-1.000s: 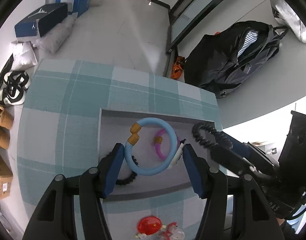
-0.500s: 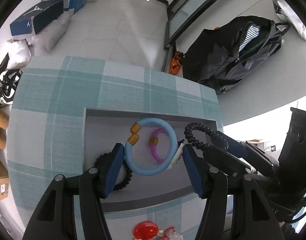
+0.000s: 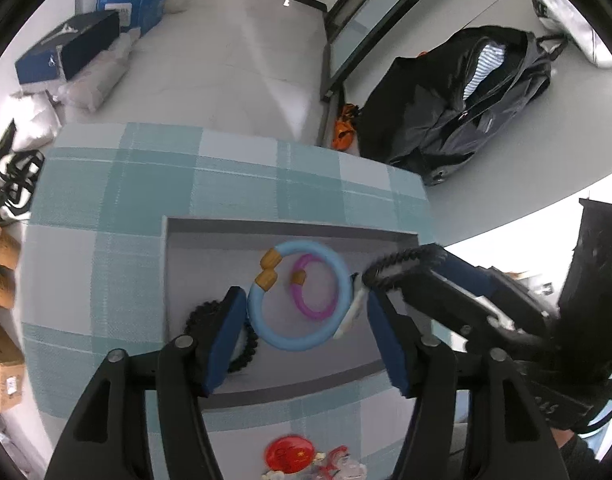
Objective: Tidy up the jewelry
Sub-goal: 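Open both grippers to drop the ring and bracelet into the box, then move the right gripper toward the white round badge while the left withdraws, then lower the right gripper onto the white round badge and close it, then grasp the small white charm with the left gripper while the right holds the badge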
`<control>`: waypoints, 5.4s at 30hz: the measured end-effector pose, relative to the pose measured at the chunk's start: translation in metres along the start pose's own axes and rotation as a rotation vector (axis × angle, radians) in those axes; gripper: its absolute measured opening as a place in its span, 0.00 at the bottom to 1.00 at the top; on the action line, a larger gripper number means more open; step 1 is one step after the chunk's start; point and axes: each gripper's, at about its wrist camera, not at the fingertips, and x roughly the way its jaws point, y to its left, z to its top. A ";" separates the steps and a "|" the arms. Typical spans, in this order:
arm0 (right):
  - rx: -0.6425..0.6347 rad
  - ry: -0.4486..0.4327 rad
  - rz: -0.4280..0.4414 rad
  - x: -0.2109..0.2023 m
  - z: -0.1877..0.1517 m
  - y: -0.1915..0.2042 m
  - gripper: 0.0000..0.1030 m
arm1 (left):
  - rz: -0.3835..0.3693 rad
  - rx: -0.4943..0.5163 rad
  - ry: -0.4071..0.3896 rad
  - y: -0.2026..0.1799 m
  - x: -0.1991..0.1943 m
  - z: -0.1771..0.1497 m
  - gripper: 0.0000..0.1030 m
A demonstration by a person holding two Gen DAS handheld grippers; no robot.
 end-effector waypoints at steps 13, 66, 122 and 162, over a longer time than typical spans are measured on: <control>0.007 -0.044 -0.016 -0.018 0.005 -0.003 0.67 | 0.026 0.033 -0.073 -0.003 -0.015 -0.006 0.84; -0.038 0.057 -0.051 -0.063 -0.173 0.043 0.83 | 0.217 0.075 -0.178 -0.016 -0.045 -0.144 0.84; -0.270 0.112 -0.137 -0.019 -0.199 0.088 0.70 | 0.213 -0.111 -0.078 0.035 -0.031 -0.154 0.84; -0.048 0.066 -0.164 -0.046 -0.176 0.025 0.38 | 0.328 0.107 -0.043 0.008 -0.001 -0.156 0.84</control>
